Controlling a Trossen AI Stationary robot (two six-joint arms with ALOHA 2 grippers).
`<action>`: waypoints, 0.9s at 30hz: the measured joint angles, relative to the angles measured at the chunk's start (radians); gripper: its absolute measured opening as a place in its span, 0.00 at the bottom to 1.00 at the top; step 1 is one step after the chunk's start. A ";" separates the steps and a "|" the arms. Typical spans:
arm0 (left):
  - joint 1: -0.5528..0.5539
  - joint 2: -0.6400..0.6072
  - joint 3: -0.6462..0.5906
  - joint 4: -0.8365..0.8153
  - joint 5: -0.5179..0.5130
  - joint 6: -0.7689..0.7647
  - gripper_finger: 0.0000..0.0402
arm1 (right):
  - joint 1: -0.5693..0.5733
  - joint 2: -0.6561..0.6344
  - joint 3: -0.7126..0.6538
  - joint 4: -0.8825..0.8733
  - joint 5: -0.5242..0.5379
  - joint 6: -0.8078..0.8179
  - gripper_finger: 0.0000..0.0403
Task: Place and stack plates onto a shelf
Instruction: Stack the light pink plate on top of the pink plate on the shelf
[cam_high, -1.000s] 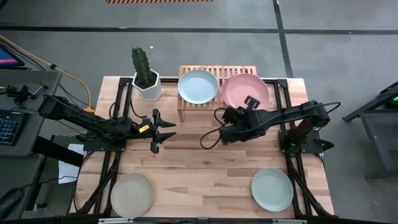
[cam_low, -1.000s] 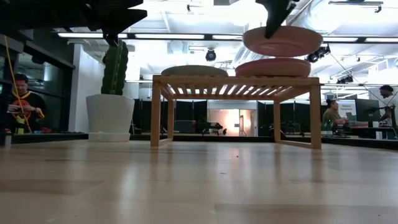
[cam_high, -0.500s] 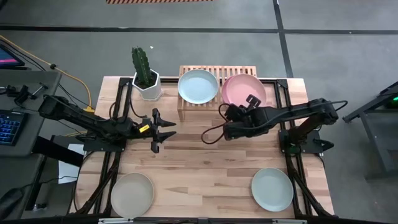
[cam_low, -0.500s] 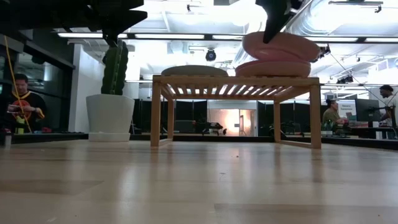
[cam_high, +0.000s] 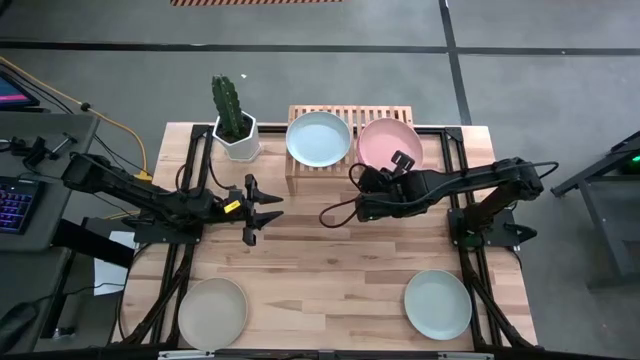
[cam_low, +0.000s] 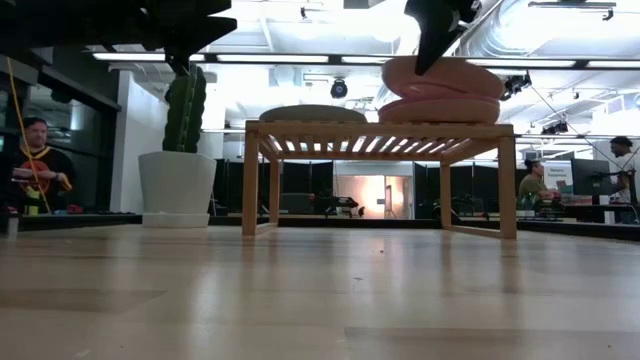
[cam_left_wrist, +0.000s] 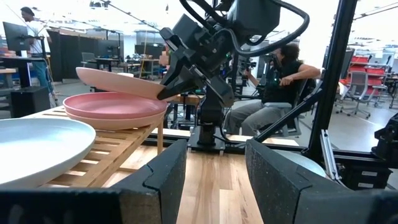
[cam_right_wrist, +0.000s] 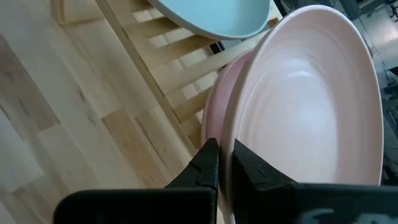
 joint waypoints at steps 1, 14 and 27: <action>0.000 0.000 0.000 0.000 0.000 0.000 0.38 | 0.000 0.000 0.000 0.005 0.000 -0.002 0.00; 0.000 0.000 0.000 0.000 0.000 0.000 0.38 | 0.000 0.000 0.000 0.025 0.000 -0.002 0.00; 0.000 0.000 0.000 0.000 0.000 0.000 0.38 | -0.006 0.000 0.000 0.029 0.000 0.008 0.00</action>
